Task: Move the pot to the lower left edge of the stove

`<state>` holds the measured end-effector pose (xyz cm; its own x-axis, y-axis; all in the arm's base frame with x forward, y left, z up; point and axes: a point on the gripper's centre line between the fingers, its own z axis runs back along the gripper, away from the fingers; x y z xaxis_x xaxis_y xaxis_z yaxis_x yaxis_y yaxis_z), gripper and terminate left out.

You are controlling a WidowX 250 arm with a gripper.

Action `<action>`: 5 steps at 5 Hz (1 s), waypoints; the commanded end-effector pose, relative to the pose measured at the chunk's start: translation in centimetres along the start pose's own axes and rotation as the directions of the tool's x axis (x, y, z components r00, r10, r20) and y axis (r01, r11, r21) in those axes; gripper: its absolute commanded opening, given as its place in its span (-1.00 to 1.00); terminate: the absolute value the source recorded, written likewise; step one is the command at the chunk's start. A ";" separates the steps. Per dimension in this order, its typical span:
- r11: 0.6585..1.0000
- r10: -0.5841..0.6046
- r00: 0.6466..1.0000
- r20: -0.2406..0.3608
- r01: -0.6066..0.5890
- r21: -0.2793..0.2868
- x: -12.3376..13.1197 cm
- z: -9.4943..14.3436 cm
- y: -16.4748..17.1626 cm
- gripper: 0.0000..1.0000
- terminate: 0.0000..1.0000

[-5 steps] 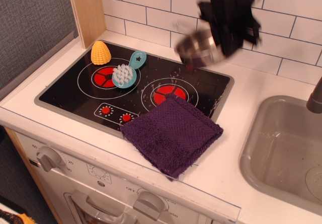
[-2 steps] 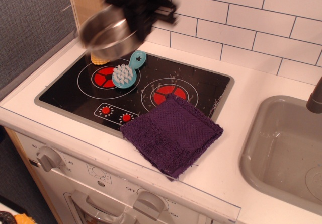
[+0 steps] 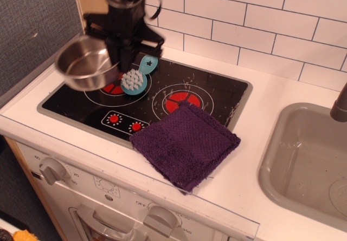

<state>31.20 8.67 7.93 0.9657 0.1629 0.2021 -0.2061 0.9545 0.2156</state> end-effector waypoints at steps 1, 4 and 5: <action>0.994 0.097 0.993 -0.062 -0.093 0.060 -1.3 -1.2 3.3 -1.00 -1.00; 0.998 0.051 0.998 -0.043 -0.050 0.028 -2.4 -1.2 1.6 1.00 -1.00; 0.999 0.041 0.999 -0.015 -0.041 0.001 -2.1 -0.4 1.3 1.00 -1.00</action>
<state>30.39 10.47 5.27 0.9647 0.2177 0.1479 -0.2447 0.9490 0.1990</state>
